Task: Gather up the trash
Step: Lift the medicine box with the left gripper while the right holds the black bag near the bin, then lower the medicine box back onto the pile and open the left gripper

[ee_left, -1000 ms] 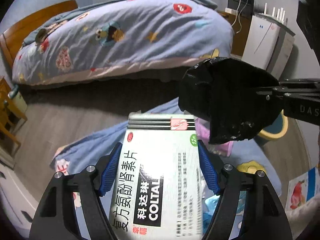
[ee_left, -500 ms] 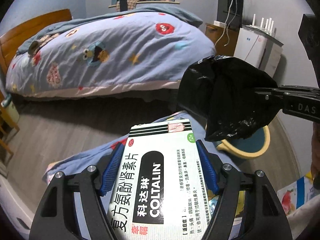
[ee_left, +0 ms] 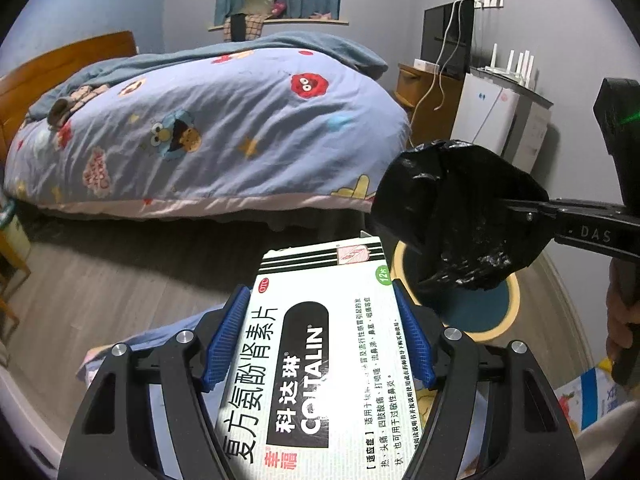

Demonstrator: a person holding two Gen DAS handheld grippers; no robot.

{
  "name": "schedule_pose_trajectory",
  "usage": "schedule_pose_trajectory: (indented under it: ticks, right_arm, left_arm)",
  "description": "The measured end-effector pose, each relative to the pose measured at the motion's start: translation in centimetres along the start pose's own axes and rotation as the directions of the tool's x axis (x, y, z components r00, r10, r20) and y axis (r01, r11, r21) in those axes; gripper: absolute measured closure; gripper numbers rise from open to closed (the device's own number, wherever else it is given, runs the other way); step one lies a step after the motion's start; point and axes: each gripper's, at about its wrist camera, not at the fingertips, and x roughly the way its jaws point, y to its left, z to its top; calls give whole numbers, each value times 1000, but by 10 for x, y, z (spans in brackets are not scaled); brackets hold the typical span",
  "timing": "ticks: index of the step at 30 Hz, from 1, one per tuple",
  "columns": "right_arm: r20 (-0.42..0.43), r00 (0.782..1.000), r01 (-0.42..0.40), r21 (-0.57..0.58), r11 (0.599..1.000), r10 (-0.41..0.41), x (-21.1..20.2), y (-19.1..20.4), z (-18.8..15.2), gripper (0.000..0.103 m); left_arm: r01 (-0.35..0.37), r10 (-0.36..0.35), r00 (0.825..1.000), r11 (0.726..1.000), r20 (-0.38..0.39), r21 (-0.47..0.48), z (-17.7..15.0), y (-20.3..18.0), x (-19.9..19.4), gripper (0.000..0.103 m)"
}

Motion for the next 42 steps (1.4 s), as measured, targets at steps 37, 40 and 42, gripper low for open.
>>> schedule_pose_trajectory:
  ticks: [37,40,42]
  right_arm:
    - [-48,999,-24,-11,1000,24,16,8,-1,95]
    - [-50,998,-26,-12,1000,25,18,9,0,95]
    - [-52,998,-29,-11,1000,28,18,10,-1,95]
  left_arm:
    - [-60,176,830,972,-529,228,-147,59,83,29]
    - [-68,176,814,975,-553,211,-152,66,82,29]
    - [-73,173,804,978,-568,195,-156,72,80,28]
